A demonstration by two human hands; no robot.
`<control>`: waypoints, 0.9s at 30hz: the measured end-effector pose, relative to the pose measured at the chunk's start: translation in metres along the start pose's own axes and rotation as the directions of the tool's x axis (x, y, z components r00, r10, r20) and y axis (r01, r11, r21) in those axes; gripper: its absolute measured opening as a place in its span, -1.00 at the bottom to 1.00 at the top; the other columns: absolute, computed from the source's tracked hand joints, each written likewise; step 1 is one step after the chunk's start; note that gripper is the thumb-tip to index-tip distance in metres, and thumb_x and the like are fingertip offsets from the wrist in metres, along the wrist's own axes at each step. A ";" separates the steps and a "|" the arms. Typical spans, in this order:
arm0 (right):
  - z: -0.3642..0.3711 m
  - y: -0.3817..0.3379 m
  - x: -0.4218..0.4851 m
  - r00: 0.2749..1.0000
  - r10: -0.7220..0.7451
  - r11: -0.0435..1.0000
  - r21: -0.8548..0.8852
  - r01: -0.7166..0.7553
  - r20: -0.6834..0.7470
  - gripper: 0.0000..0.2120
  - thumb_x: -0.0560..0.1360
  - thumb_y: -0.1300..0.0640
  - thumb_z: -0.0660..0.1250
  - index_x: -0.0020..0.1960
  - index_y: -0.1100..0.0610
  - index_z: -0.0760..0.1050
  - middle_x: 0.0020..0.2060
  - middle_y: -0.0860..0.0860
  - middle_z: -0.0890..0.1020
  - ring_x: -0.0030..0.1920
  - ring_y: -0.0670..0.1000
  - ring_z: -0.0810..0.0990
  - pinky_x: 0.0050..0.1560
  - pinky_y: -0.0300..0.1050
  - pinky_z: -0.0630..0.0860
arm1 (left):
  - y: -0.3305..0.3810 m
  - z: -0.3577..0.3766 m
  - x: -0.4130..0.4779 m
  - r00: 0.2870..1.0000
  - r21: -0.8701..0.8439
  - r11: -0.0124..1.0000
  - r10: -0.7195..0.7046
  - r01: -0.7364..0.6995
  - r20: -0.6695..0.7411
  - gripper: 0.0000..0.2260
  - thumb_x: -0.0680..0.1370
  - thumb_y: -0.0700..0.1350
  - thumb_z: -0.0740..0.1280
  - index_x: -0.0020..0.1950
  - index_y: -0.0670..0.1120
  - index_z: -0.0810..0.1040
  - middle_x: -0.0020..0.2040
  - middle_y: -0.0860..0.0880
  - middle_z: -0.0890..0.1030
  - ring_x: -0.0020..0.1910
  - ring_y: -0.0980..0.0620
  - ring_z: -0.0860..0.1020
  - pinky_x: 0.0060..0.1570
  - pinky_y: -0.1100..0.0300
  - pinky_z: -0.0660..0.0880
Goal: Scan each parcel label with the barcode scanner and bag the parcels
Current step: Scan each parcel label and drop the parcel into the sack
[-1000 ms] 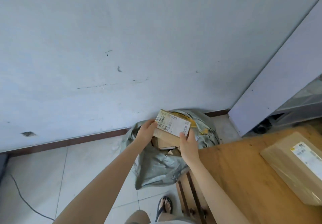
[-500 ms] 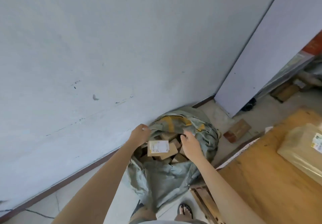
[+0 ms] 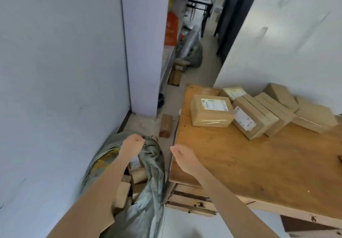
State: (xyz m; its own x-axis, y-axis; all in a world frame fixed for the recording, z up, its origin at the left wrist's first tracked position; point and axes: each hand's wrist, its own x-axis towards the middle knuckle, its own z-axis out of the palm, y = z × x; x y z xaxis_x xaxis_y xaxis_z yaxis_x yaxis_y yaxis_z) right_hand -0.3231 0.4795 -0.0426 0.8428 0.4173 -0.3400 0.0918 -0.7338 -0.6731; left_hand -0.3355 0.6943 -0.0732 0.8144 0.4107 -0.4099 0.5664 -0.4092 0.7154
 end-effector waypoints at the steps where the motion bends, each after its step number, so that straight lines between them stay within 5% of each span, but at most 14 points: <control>1: -0.019 0.013 -0.003 0.998 0.032 0.999 -0.005 -0.033 -0.045 -0.49 0.66 -0.06 0.00 0.17 0.36 0.47 0.11 0.27 0.58 0.13 0.19 0.54 0.17 0.05 0.42 | 0.021 0.015 0.002 0.997 0.015 0.998 0.062 -0.063 0.038 -0.84 0.60 -0.10 0.18 -0.03 -0.11 0.52 -0.06 -0.11 0.57 -0.09 -0.08 0.48 -0.02 0.04 0.44; 4: -0.072 0.055 -0.016 0.979 0.136 0.990 -0.020 -0.140 -0.151 -0.48 0.64 -0.13 0.00 0.37 0.21 0.40 0.28 0.14 0.53 0.29 0.13 0.49 0.24 -0.05 0.39 | 0.083 0.064 0.002 0.968 0.073 0.972 0.212 -0.224 0.136 -0.89 0.61 -0.06 0.18 0.03 -0.01 0.49 -0.09 0.00 0.51 -0.04 -0.04 0.48 -0.01 0.09 0.43; 8: -0.143 0.122 -0.032 0.941 0.198 0.980 0.027 -0.198 -0.273 -0.57 0.64 -0.10 0.03 0.32 0.14 0.43 0.19 0.08 0.57 0.06 0.05 0.55 0.04 -0.10 0.44 | 0.159 0.137 -0.010 0.915 0.136 0.920 0.331 -0.367 0.229 -0.87 0.61 -0.03 0.16 0.09 0.02 0.46 -0.02 -0.01 0.48 -0.10 0.01 0.50 -0.10 0.14 0.42; 12: -0.208 0.184 -0.051 0.915 0.220 0.972 0.000 -0.233 -0.338 -0.59 0.63 -0.11 0.05 0.31 0.13 0.43 0.18 0.05 0.55 0.13 0.05 0.53 0.06 -0.09 0.44 | 0.220 0.209 -0.032 0.886 0.178 0.886 0.371 -0.427 0.280 -0.86 0.60 -0.05 0.14 -0.08 -0.05 0.44 -0.14 -0.03 0.50 -0.20 0.00 0.47 -0.18 0.12 0.38; 15: -0.256 0.231 -0.070 0.903 0.202 0.974 -0.022 -0.227 -0.378 -0.62 0.63 -0.11 0.05 0.22 0.12 0.45 0.13 0.04 0.55 0.05 0.03 0.52 0.04 -0.07 0.46 | 0.264 0.268 -0.052 0.863 0.251 0.839 0.405 -0.482 0.303 -0.84 0.58 -0.05 0.18 0.00 -0.06 0.51 -0.02 -0.05 0.55 0.01 -0.06 0.53 -0.04 0.09 0.43; 20: -0.325 0.299 -0.092 0.886 0.193 0.964 -0.087 -0.252 -0.422 -0.67 0.62 -0.07 0.11 0.23 0.10 0.43 0.12 0.05 0.53 0.06 0.05 0.51 0.05 -0.05 0.47 | 0.333 0.357 -0.082 0.814 0.330 0.757 0.442 -0.563 0.376 -0.69 0.60 0.06 0.08 0.11 -0.08 0.50 0.04 -0.09 0.58 0.03 -0.13 0.55 -0.05 0.04 0.45; 27: -0.400 0.376 -0.096 0.860 0.238 0.932 -0.143 -0.333 -0.452 -0.69 0.59 -0.05 0.15 0.28 0.02 0.43 0.19 0.07 0.51 0.13 0.11 0.52 0.04 0.00 0.51 | 0.410 0.452 -0.090 0.719 0.425 0.580 0.566 -0.695 0.403 -0.88 0.56 -0.02 0.16 0.01 0.05 0.48 0.02 0.00 0.58 -0.08 -0.02 0.49 -0.28 0.15 0.35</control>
State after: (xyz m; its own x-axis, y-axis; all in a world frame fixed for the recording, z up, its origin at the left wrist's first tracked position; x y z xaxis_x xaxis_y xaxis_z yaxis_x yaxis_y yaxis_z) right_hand -0.1574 -0.0513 -0.0002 0.9861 -0.0579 -0.1559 -0.1193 -0.8995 -0.4204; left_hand -0.1199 0.1210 0.0015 0.9571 -0.2647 -0.1182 -0.1837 -0.8692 0.4590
